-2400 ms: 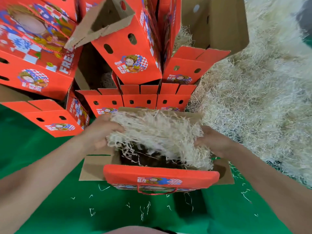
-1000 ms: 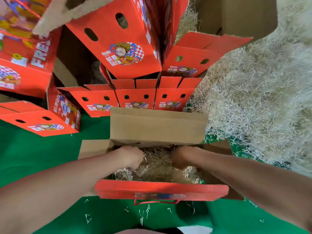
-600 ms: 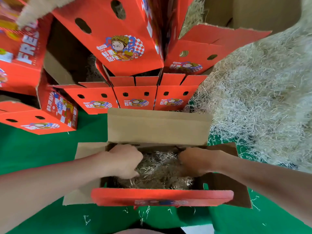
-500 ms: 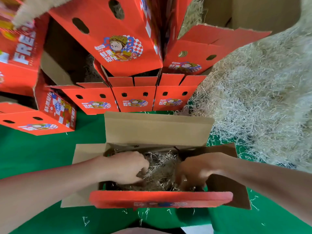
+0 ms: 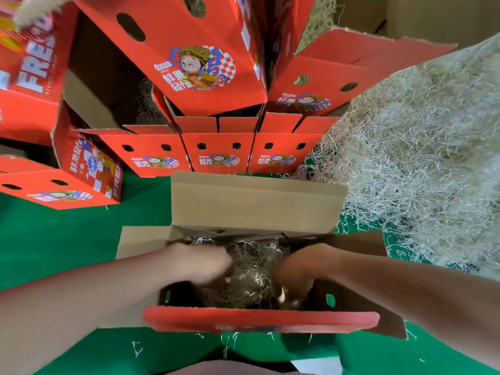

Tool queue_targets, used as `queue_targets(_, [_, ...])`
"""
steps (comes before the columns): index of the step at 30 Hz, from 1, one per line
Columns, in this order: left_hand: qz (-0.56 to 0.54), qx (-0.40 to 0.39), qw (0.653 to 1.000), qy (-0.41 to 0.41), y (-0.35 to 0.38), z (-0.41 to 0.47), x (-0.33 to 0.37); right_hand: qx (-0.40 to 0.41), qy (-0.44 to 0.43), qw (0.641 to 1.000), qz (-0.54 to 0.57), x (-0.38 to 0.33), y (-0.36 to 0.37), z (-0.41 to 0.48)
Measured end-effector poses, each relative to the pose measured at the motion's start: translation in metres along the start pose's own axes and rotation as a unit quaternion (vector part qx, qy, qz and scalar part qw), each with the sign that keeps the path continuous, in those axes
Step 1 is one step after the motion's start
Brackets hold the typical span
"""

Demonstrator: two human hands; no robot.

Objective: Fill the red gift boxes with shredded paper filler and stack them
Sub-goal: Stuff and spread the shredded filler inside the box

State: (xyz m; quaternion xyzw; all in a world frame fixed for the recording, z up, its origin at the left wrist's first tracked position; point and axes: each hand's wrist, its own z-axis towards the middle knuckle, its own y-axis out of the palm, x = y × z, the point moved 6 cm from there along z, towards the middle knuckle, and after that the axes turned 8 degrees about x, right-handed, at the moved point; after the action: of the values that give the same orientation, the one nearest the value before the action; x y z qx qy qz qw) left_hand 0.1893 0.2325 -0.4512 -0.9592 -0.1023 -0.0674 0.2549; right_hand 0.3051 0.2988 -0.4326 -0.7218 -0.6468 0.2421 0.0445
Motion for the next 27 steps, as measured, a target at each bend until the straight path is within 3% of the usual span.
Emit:
queue_targets(2, [0.054,0.144,0.984,0.095,-0.024,-0.005,-0.003,0.061,0.039,0.997,-0.030,0.011,-0.013,-0.002])
queue_targets(4, [0.117,0.154,0.974,0.117,-0.025,-0.006,-0.012,0.043,0.067,0.991,-0.109,0.018,-0.014,0.000])
queue_targets(5, [0.136,0.119,0.978,0.107,-0.018,-0.002,-0.012,0.006,0.060,0.992,-0.113,0.017,-0.008,0.004])
queue_targets(7, [0.145,-0.029,0.985,0.090,0.014,0.011,0.001,-0.049,0.000,0.998,-0.031,0.007,0.003,0.013])
queue_targets(9, [0.085,-0.119,0.986,0.082,0.035,0.020,0.016,-0.030,-0.020,0.991,0.131,-0.002,0.001,0.015])
queue_targets(11, [0.022,-0.120,0.991,0.060,0.038,0.025,0.019,0.042,-0.009,0.971,0.234,0.001,-0.007,0.011])
queue_targets(12, [0.004,-0.096,0.994,0.050,0.033,0.026,0.017,0.093,0.006,0.964,0.251,0.007,-0.011,0.009])
queue_targets(14, [-0.001,0.026,0.999,0.047,0.004,0.022,0.014,0.194,0.069,0.964,0.169,0.021,-0.018,0.001])
queue_targets(16, [0.039,0.144,0.984,0.098,-0.023,0.015,0.021,0.173,0.110,0.978,0.044,0.026,-0.010,0.000])
queue_targets(19, [-0.001,0.187,0.972,0.145,-0.026,0.018,0.033,0.093,0.125,0.987,-0.026,0.022,0.011,0.009])
queue_targets(22, [-0.191,0.187,0.952,0.147,-0.021,0.021,0.042,0.179,0.137,0.971,0.074,0.024,0.003,0.015])
queue_targets(25, [-0.261,0.207,0.932,0.144,-0.022,0.023,0.054,0.272,0.139,0.903,0.303,0.027,-0.017,0.008])
queue_targets(27, [-0.304,0.230,0.920,0.091,-0.019,0.028,0.049,0.292,0.111,0.887,0.340,0.023,-0.025,0.003])
